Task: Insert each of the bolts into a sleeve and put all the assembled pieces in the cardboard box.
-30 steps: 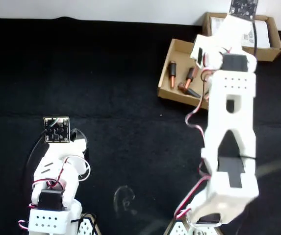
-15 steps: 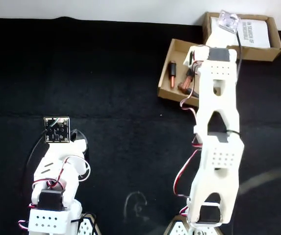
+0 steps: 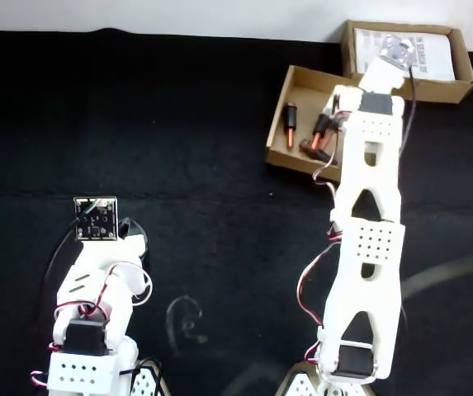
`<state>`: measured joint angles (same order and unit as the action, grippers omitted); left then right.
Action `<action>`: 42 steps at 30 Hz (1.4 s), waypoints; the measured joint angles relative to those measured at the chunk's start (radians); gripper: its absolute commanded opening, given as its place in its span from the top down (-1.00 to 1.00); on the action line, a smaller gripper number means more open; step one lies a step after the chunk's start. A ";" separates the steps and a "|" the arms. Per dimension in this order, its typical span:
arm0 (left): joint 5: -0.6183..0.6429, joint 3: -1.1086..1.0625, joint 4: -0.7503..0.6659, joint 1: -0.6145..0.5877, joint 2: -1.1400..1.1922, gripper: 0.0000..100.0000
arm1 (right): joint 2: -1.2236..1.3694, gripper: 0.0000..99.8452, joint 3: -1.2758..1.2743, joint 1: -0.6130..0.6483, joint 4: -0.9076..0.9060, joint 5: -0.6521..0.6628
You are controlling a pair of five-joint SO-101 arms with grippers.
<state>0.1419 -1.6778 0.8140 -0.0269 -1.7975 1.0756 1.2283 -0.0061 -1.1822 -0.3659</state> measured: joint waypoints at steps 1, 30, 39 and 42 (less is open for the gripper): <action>0.000 0.000 0.000 0.000 0.000 0.98 | 0.012 0.97 0.011 -0.006 0.006 0.000; 0.000 0.000 0.000 0.000 0.000 0.97 | -0.092 0.46 0.416 0.129 -0.566 0.000; 0.000 0.000 0.000 0.000 0.000 0.97 | -0.379 0.96 0.420 0.173 -0.571 0.069; 0.000 0.000 0.000 0.000 0.000 0.97 | -0.493 0.96 0.367 0.189 -0.571 0.092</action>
<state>0.1419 -1.6778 0.8140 -0.0269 -1.7975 0.5831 1.5950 0.1826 -1.7530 -0.2739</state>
